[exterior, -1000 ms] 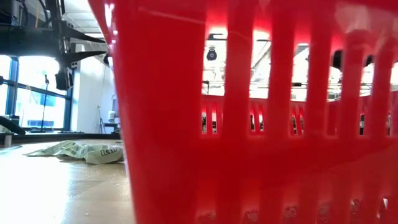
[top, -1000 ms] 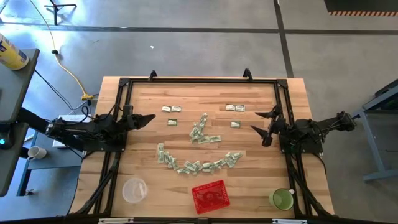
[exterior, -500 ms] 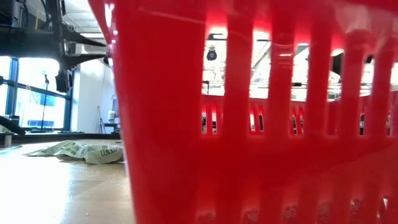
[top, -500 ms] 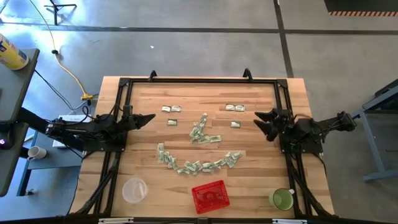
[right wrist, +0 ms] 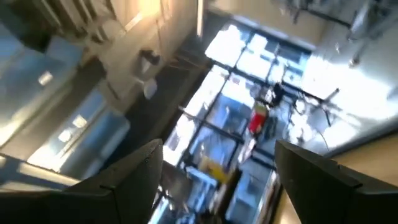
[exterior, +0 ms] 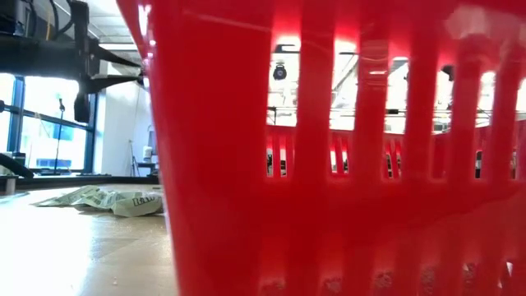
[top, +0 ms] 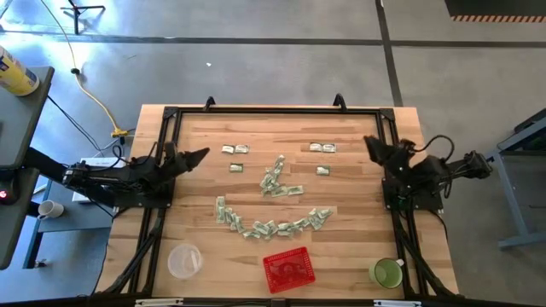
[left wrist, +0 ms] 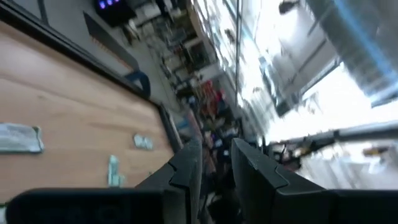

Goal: Pick and place items into bin
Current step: Put the green stevia packet into the red bin

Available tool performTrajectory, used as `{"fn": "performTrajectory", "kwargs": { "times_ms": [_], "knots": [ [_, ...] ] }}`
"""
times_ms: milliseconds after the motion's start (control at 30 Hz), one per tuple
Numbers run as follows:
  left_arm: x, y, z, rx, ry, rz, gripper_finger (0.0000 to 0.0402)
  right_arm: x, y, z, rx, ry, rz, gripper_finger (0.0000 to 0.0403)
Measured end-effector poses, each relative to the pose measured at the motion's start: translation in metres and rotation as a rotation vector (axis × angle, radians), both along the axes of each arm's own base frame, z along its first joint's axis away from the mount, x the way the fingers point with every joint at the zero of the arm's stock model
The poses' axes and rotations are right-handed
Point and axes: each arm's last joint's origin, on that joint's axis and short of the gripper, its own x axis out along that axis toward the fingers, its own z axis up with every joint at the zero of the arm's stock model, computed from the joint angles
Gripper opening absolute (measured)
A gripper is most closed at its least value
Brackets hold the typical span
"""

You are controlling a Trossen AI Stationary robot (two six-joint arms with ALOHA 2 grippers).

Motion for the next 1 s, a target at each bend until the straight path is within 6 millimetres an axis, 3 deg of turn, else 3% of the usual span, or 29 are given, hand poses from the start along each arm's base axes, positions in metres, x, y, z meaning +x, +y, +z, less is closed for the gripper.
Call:
{"fn": "performTrajectory", "kwargs": {
  "times_ms": [200,333,433,533,733,867,1000],
  "knots": [
    [-0.003,0.003,0.004,-0.017,-0.049,0.109,0.0124,-0.005,0.002,0.02,-0.219,-0.116,0.077,0.0298],
    [-0.003,0.003,0.006,-0.028,-0.06,0.118,0.0124,0.008,0.004,0.042,-0.174,-0.083,0.148,0.0298],
    [-0.004,0.003,0.01,-0.028,-0.084,0.129,0.0124,0.029,0.005,0.057,-0.201,0.147,0.165,0.0298],
    [-0.006,0.004,0.012,-0.019,-0.095,0.162,0.0124,0.048,0.002,0.057,-0.196,0.517,0.148,0.0298],
    [-0.006,0.004,0.012,-0.017,-0.083,0.166,0.0124,0.058,-0.01,0.027,-0.011,1.258,0.244,0.0298],
    [-0.005,0.004,0.01,-0.013,-0.063,0.166,0.0124,0.082,-0.013,0.007,-0.094,1.464,0.458,0.0298],
    [-0.005,0.004,0.009,-0.01,-0.049,0.163,0.0124,0.105,-0.02,-0.016,-0.275,1.682,0.529,0.0298]
  ]
}}
